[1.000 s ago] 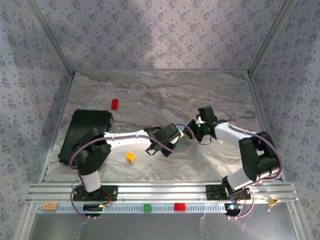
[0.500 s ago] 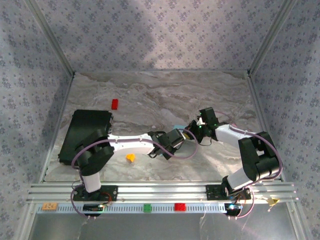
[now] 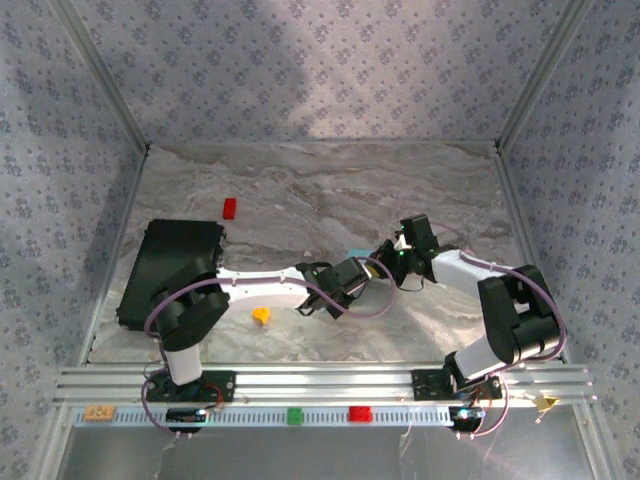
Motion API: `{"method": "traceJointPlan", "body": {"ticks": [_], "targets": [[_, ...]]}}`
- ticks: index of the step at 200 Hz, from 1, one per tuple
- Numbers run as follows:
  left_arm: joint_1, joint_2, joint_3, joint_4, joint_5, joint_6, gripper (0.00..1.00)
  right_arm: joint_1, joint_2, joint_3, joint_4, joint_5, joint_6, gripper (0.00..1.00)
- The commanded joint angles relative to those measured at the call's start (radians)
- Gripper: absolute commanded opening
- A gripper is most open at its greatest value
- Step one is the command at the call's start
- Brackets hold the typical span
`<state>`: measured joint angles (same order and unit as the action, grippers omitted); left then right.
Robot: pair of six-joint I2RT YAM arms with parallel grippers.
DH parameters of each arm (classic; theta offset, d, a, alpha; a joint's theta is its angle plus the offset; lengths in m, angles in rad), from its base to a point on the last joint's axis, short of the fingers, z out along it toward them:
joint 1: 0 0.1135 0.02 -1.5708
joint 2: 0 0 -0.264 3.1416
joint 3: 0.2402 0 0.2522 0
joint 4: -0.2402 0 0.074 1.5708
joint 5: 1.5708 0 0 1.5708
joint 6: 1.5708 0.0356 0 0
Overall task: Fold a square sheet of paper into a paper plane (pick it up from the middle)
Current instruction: Fold the wing for the fifth time at the center of the table.
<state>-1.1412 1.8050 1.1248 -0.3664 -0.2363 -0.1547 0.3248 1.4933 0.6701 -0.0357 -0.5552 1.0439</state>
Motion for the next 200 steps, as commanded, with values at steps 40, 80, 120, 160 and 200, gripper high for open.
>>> {"method": "traceJointPlan", "body": {"ticks": [40, 80, 120, 160, 200], "targets": [[-0.009, 0.027, 0.001, -0.005, -0.009, -0.015, 0.28, -0.007, -0.018, -0.011, 0.004, -0.011, 0.017, 0.00], [-0.009, 0.028, -0.003, -0.001, -0.010, -0.019, 0.19, -0.009, -0.019, -0.015, 0.005, -0.007, 0.019, 0.00], [-0.009, 0.030, -0.003, 0.000, -0.010, -0.019, 0.16, -0.011, -0.021, -0.016, 0.007, -0.007, 0.020, 0.00], [-0.009, 0.033, -0.002, -0.002, -0.015, -0.020, 0.17, -0.012, -0.020, -0.015, 0.007, -0.008, 0.021, 0.00], [-0.009, 0.034, -0.002, -0.004, -0.021, -0.024, 0.18, -0.013, -0.021, -0.017, 0.008, -0.008, 0.022, 0.00]]}}
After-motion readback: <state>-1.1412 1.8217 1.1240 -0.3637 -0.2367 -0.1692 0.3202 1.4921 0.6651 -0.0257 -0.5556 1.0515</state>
